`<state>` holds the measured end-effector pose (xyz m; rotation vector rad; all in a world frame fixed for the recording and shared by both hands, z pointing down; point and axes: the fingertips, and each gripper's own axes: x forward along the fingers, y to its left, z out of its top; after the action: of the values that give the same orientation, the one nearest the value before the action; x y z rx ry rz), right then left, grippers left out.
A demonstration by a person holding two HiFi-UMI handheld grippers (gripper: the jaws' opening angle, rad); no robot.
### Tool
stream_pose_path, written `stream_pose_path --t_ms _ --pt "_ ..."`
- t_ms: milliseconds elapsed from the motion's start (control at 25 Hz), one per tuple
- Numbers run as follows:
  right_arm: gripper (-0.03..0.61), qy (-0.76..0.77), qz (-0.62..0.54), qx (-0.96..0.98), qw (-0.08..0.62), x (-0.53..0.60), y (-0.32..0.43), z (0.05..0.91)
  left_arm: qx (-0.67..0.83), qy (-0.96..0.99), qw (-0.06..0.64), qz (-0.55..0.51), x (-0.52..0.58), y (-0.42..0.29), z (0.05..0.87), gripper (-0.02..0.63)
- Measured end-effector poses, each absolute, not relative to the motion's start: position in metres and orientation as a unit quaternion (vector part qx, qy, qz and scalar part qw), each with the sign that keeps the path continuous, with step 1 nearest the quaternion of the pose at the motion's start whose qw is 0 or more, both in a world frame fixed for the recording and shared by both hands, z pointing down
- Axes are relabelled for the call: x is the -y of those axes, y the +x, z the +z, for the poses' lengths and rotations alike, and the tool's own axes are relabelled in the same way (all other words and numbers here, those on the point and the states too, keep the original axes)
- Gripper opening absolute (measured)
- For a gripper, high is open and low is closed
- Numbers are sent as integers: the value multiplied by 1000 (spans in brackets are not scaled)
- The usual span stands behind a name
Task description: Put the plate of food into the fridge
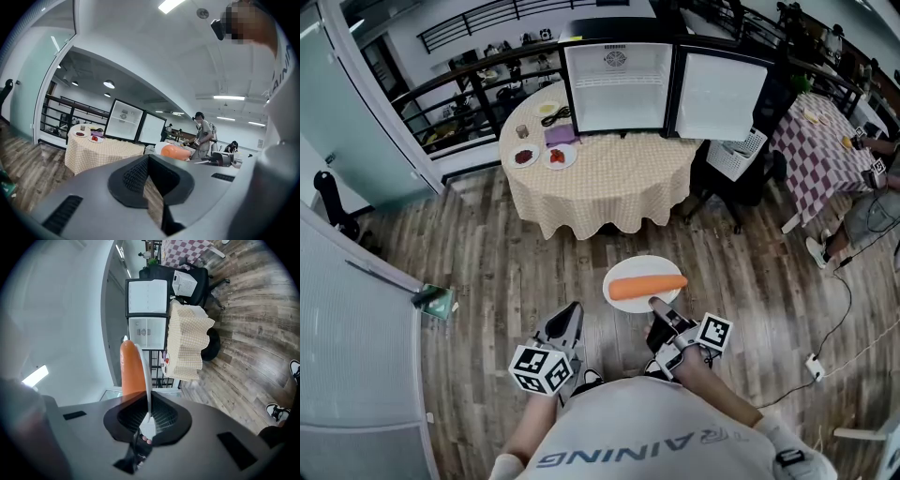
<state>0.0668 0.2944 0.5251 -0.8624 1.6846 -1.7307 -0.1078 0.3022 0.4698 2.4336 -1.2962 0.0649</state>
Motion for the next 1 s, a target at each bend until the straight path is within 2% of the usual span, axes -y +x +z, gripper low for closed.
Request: stream_pose_path --t_ms 1000 --pt "35 -321 -671 -618 254 -261 166 555 484 853 193 38 -274 -5 482 8"
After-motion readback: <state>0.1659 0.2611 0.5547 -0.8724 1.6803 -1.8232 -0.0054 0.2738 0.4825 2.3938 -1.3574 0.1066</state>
